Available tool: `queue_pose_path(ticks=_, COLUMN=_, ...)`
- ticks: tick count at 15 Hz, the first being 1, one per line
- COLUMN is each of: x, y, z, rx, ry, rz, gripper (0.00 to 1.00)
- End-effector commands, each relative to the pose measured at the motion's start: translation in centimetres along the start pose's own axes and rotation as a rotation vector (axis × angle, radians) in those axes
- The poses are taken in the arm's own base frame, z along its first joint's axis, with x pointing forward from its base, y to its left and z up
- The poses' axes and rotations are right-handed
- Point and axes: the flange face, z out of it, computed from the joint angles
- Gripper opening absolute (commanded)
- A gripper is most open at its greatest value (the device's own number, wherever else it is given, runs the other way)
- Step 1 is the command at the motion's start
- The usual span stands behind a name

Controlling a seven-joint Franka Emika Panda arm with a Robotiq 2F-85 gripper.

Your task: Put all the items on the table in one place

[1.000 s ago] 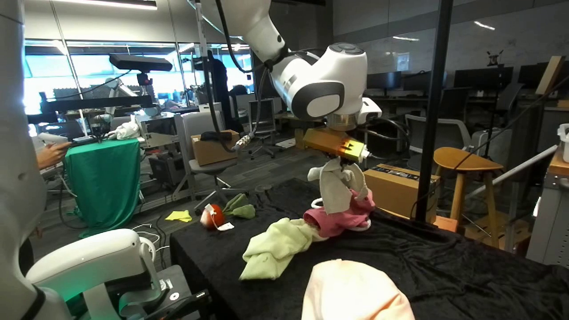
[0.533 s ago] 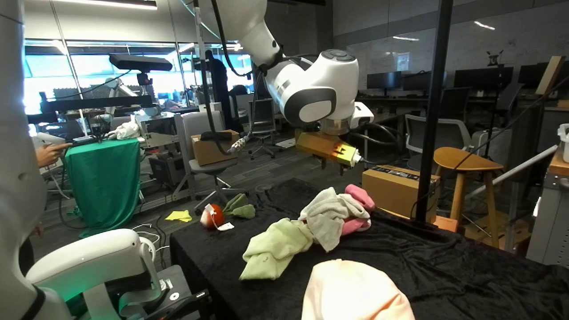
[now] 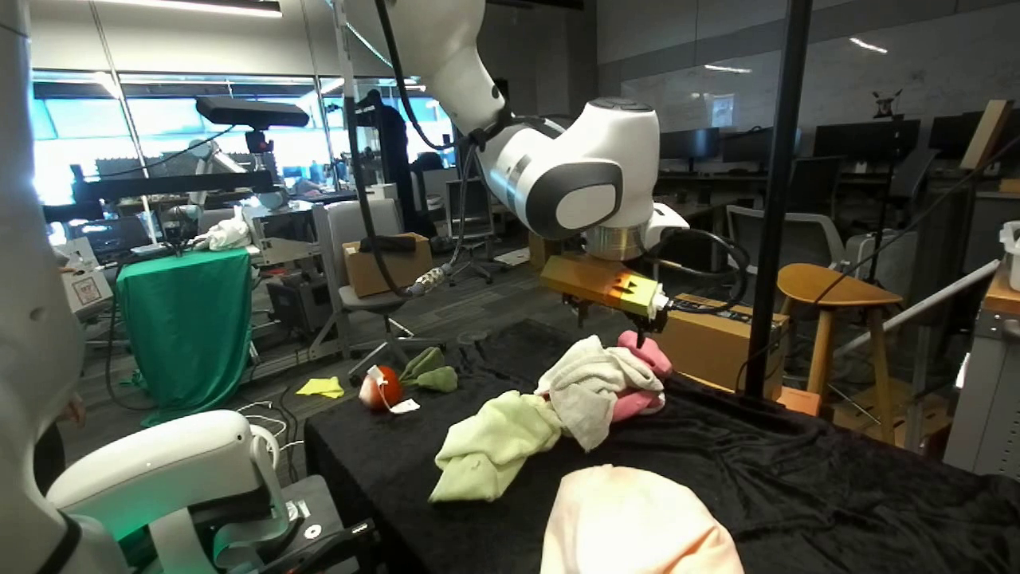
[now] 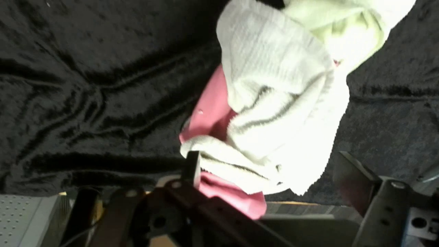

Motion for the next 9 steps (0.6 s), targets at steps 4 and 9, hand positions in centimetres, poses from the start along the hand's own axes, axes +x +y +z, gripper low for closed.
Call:
queue_pose_path(ticks=4, x=-6.3, y=2.8, z=-3.0, rx=-0.025, ry=-0.175, rz=0.108, gripper=1.0)
queue_pose_path(ticks=9, x=-10.0, y=6.1, z=-2.8, rx=-0.023, ry=-0.217, rz=0.256, gripper=1.0)
